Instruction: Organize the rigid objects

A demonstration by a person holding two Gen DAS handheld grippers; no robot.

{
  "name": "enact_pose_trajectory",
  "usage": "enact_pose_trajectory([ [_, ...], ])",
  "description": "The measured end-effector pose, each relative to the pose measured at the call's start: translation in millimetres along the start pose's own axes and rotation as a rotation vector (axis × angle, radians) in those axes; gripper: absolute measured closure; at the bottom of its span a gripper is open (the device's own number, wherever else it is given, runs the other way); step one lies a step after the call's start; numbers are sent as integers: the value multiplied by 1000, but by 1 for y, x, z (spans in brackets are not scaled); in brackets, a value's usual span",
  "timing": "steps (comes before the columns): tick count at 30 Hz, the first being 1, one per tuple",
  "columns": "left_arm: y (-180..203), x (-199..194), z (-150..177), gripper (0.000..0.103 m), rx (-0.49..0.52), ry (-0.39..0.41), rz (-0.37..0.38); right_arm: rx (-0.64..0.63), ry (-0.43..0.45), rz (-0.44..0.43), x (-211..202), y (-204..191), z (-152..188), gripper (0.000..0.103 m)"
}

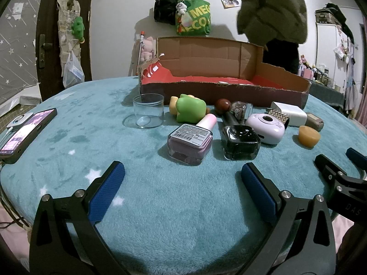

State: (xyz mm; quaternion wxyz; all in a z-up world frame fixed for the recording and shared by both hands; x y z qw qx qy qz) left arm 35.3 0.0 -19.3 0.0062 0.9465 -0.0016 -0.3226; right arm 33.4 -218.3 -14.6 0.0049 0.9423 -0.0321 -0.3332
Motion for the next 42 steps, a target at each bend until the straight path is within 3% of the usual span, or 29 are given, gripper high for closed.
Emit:
enact_pose_trajectory([
  [27,1,3,1,0,3,5,0,3,-1,-2,-1,0,-1,0],
  [42,-3,-3,-19,0,66,-34,59,18,-51,-37,5,-2,-15,0],
])
Point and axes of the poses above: each gripper's, at about its wrist camera, not at the fingertips, and x roughly the way its jaws point, y to its right, z to its underside, the point moved 4 cm from there along x, roughly the way its jaws point, and after that the axes turned 9 degrees about -y, right-handed, at the moved point
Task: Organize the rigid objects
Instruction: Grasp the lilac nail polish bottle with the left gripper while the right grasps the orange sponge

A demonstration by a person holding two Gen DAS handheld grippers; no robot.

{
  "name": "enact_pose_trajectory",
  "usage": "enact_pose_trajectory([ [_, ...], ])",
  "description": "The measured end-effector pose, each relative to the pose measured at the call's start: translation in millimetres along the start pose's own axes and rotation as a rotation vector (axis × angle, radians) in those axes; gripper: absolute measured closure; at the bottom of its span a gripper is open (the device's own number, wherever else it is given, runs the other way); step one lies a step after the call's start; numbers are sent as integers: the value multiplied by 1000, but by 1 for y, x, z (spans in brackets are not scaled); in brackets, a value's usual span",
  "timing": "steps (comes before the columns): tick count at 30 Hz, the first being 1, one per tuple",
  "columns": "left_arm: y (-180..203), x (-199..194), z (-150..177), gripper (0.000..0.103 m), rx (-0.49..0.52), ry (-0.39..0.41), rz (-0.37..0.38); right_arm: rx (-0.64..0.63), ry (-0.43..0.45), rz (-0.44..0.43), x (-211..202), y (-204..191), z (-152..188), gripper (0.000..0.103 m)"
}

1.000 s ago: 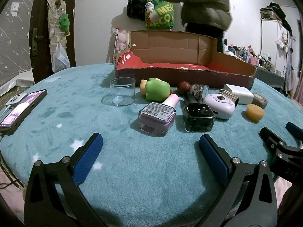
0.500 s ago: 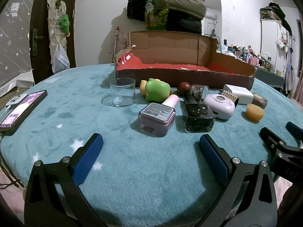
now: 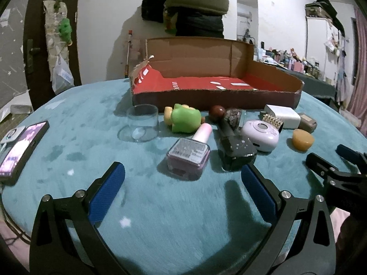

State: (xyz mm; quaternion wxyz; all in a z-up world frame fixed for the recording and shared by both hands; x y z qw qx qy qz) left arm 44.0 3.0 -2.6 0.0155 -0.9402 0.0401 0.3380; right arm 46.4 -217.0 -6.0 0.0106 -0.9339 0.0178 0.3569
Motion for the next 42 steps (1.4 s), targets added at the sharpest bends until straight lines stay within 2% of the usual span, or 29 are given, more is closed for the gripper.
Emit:
enact_pose_trajectory([
  [13,-18,16,-26,5,54,-136,50,-47,-44,-11,9,-18,-20,0],
  [17,-19,27,-29,17,68,-191,68,-39,-77,-14,17,-19,-23,3],
  [20,-19,34,-31,20,75,-220,82,-45,-92,-11,21,-18,-25,9],
  [24,-15,42,-34,35,95,-245,112,-53,-103,-33,24,-19,-28,21],
  [26,-12,44,-35,43,96,-249,132,-63,-101,-63,25,-21,-29,31],
  [28,-8,45,-37,63,105,-245,154,-78,-93,-92,25,-23,-29,52],
  [30,-5,44,-39,65,105,-239,166,-100,-87,-112,23,-26,-30,63],
  [36,-2,44,-43,65,96,-217,167,-129,-50,-126,16,-29,-38,63],
  [42,-3,42,-47,65,86,-205,175,-121,-65,-147,19,-28,-38,63],
])
Point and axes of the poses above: each gripper's, at about its wrist camera, not at the fingertips, and x roughly the way its jaws point, y to its right, z to its underside, the point moved 4 cm from there along x, roughly the way its jaws point, and after that the axes turned 9 degrees about -y, right-handed, at the moved point
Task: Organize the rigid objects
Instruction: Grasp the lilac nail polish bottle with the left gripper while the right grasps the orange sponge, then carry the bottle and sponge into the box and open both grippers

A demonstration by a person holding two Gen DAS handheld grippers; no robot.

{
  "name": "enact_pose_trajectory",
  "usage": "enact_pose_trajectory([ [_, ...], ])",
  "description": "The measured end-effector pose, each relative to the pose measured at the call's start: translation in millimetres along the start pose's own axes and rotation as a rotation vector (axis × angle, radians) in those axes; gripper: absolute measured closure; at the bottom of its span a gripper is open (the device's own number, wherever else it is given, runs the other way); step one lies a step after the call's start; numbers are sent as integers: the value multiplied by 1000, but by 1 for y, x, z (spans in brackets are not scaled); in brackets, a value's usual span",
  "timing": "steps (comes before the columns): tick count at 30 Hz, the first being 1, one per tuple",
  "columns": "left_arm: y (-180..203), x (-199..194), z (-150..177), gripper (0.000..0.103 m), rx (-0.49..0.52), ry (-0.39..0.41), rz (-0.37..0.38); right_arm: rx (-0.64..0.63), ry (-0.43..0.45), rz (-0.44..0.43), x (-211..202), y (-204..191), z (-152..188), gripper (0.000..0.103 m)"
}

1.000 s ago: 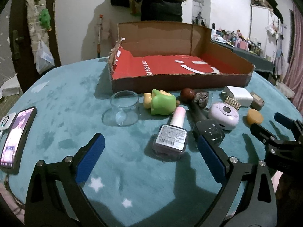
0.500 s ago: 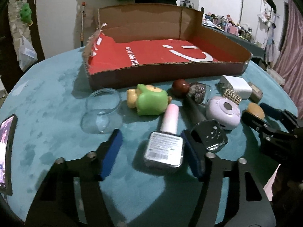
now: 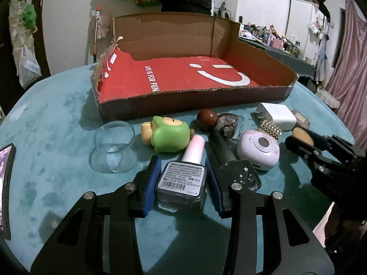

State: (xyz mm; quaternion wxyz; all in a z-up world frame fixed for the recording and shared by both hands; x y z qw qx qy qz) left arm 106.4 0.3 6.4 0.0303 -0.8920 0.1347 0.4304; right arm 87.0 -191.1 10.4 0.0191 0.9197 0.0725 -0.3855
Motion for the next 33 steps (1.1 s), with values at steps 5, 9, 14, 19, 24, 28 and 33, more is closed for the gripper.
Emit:
enact_pose_trajectory([
  [5,2,-9,-6,66,7,29,3,6,8,-11,-2,3,-6,63],
  [9,4,-20,-19,66,18,68,6,-12,37,-8,-8,4,-19,63],
  [14,2,-27,-41,67,18,108,-8,-55,91,-2,-15,5,-52,63],
  [19,-2,-26,-74,67,25,140,-28,-81,135,3,-11,10,-88,63],
  [24,-8,-11,-105,67,13,127,-8,-72,95,-22,14,22,-121,63],
  [28,-11,1,-127,67,35,134,-21,-50,43,-41,37,32,-138,63],
  [33,-18,26,-147,67,17,76,24,-53,-48,-58,66,36,-149,63],
])
Point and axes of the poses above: each gripper's, at about its wrist camera, not at the fingertips, and x roughly the way its jaws point, y to its right, z to its underside, the point moved 4 cm from there along x, roughly the way its jaws point, and after that the axes turned 9 degrees about -y, right-handed, at the moved point
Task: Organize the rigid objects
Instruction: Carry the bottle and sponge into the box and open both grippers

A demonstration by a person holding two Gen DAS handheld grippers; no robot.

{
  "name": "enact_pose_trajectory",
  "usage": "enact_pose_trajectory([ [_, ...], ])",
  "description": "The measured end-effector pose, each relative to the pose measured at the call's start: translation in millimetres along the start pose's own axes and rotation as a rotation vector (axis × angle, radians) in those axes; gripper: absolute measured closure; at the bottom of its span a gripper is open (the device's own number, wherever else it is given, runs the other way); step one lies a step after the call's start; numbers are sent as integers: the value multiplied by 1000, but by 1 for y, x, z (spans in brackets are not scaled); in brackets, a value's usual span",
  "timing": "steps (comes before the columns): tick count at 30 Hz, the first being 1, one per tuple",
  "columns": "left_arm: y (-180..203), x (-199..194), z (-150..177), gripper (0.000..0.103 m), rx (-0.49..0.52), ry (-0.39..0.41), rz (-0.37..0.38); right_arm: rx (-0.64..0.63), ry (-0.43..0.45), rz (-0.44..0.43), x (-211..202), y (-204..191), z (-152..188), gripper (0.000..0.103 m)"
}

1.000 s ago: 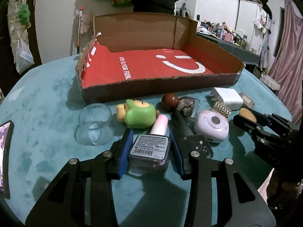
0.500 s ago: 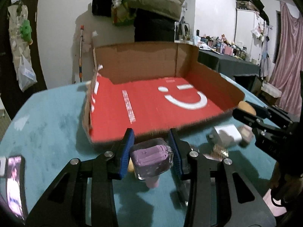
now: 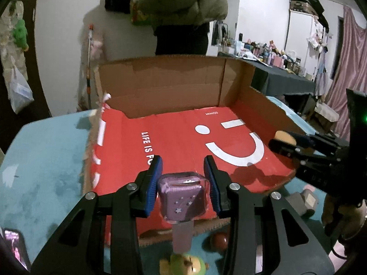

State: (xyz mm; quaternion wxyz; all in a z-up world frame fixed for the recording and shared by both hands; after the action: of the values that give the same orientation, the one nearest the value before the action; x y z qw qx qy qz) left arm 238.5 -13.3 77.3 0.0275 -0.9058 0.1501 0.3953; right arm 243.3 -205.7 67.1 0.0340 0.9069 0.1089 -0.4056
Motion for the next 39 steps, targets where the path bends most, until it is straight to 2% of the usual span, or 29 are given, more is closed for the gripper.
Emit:
enact_pose_trajectory([
  [4,0,19,-13,68,22,-21,-4,-11,-56,-8,17,2,-3,63],
  [9,-2,35,-30,68,22,-30,7,-12,-82,-10,25,7,-9,63],
  [12,-4,49,-34,68,13,-63,9,-17,-100,-4,29,9,-10,63],
  [15,-4,58,-26,68,9,-101,21,-34,-127,7,35,8,-8,63],
  [16,-3,56,-23,68,19,-82,19,-37,-135,7,37,8,-7,63],
  [21,-2,46,-8,68,59,-99,30,-42,-169,-4,42,8,2,63],
  [26,-6,53,14,70,60,-190,39,-56,-200,1,44,9,10,63],
  [28,-9,55,20,70,60,-200,41,-63,-215,2,47,9,14,63],
  [39,-11,64,20,70,35,-251,50,-48,-273,-7,60,19,16,63],
])
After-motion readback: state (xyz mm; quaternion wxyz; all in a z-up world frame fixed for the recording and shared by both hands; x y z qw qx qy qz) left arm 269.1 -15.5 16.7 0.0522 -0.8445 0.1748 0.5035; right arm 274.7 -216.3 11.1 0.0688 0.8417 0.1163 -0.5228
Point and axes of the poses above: each gripper's, at about its wrist camera, not at the fingertips, and x roughly the way its jaws point, y to its right, z to its underside, the point moved 4 cm from there along x, roughly the way its jaws point, and after that the axes turned 9 degrees about -y, right-handed, at the moved point
